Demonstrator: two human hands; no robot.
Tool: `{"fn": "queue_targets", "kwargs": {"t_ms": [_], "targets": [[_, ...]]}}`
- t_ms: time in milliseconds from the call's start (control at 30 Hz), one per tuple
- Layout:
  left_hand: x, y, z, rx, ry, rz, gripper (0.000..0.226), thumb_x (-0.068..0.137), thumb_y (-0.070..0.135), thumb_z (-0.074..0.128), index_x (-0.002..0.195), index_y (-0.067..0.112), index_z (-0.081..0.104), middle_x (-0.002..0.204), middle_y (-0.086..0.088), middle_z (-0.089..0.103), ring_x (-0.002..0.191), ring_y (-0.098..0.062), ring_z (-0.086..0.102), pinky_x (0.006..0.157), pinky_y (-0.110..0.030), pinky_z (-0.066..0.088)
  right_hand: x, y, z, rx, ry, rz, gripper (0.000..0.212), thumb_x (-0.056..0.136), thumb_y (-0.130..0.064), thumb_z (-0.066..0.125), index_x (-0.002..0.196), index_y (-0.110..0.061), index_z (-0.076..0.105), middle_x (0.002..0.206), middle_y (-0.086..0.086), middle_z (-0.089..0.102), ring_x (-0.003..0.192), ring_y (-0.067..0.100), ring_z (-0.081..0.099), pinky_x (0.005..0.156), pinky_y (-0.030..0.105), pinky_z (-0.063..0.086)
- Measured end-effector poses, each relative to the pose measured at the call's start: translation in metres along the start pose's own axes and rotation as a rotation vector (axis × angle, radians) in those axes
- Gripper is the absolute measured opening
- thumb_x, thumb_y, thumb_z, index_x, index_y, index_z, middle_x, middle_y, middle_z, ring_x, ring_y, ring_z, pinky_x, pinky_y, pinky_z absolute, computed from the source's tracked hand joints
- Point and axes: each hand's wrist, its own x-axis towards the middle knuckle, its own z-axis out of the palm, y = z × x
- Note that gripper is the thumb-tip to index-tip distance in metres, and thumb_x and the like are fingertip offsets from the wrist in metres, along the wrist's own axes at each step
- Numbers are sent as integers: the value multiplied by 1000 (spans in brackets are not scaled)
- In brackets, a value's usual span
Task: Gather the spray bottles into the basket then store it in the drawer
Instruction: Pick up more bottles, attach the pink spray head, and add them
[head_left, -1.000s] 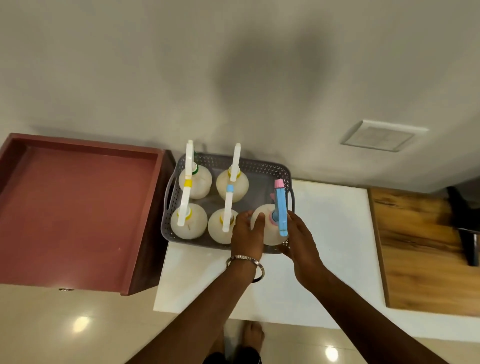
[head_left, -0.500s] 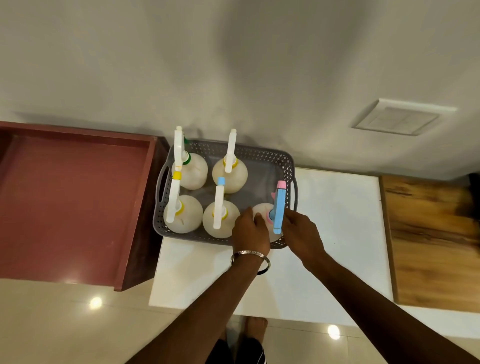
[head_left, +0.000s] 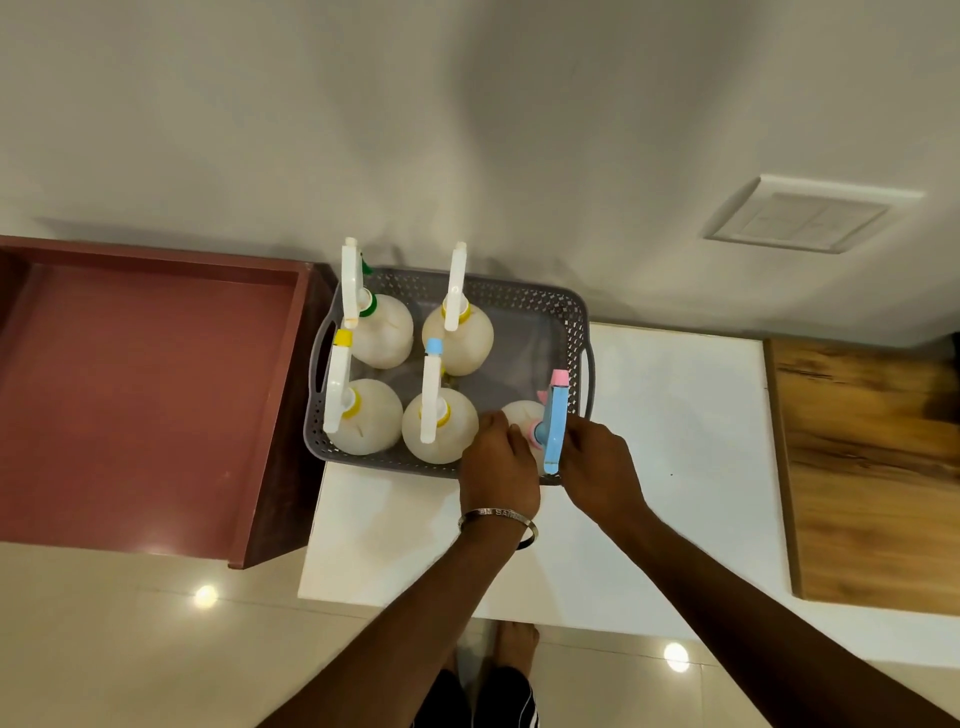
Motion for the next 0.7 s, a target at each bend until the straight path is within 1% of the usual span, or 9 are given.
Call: {"fn": "queue_targets", "kwargs": {"t_ms": [67, 133, 200, 300, 400, 467, 600, 667, 700], "targets": [[-3, 1, 0, -37, 30, 23, 31, 102, 24, 39, 120, 8, 59, 112, -11, 67, 104, -26, 63, 94, -33, 51, -2, 0, 1, 22, 18, -10, 30, 104, -32, 48, 112, -10, 67, 90, -3, 63, 67, 5, 57, 54, 2, 40], [-5, 3, -1, -88, 56, 31, 33, 102, 24, 40, 122, 7, 61, 113, -11, 68, 104, -24, 64, 93, -33, 52, -4, -1, 2, 48, 39, -22, 30, 105, -29, 44, 113, -12, 67, 90, -2, 65, 73, 9, 59, 57, 3, 39], [-5, 3, -2, -117, 66, 19, 33, 102, 24, 40, 119, 7, 63, 110, -10, 70, 100, -24, 64, 88, -35, 54, -5, -1, 2, 63, 49, -27, 31, 106, -27, 43, 119, -11, 66, 102, 3, 70, 84, 12, 60, 62, 2, 37], [-4, 3, -4, -125, 61, 24, 31, 102, 23, 42, 120, 7, 62, 109, -11, 69, 101, -26, 64, 87, -36, 54, -4, 1, 2, 59, 38, -37, 32, 106, -24, 43, 125, -11, 64, 114, 7, 72, 91, 14, 61, 68, 2, 39], [-6, 6, -5, -108, 71, 47, 32, 101, 22, 43, 124, 9, 59, 105, -12, 68, 95, -26, 64, 84, -35, 53, -1, 2, 1, 60, 34, -34, 34, 106, -22, 42, 133, -10, 61, 125, 9, 69, 107, 21, 65, 87, 18, 47], [-9, 8, -5, -115, 97, 45, 32, 100, 21, 44, 128, 11, 57, 106, -11, 68, 90, -19, 61, 84, -30, 54, -1, 3, 1, 68, 40, -30, 35, 106, -21, 43, 136, -10, 58, 131, 9, 66, 115, 24, 64, 93, 24, 48], [-21, 10, -10, -172, 149, 9, 37, 99, 18, 45, 135, 11, 52, 124, -8, 63, 110, -18, 59, 81, -18, 44, -6, 4, -1, 88, 46, -22, 34, 105, -21, 46, 134, -11, 59, 130, 8, 67, 114, 23, 65, 90, 21, 46], [-26, 10, -16, -220, 186, -13, 39, 98, 12, 43, 137, 12, 50, 129, -7, 61, 113, -18, 56, 83, -20, 41, -9, 3, -4, 91, 39, -23, 33, 104, -21, 47, 133, -11, 59, 130, 8, 67, 114, 22, 64, 88, 18, 43], [-27, 9, -18, -238, 204, -12, 41, 98, 11, 42, 138, 13, 49, 130, -7, 60, 115, -19, 56, 86, -22, 42, -10, 1, -7, 91, 43, -27, 33, 104, -20, 48, 133, -11, 59, 132, 8, 66, 116, 22, 63, 88, 18, 42]]}}
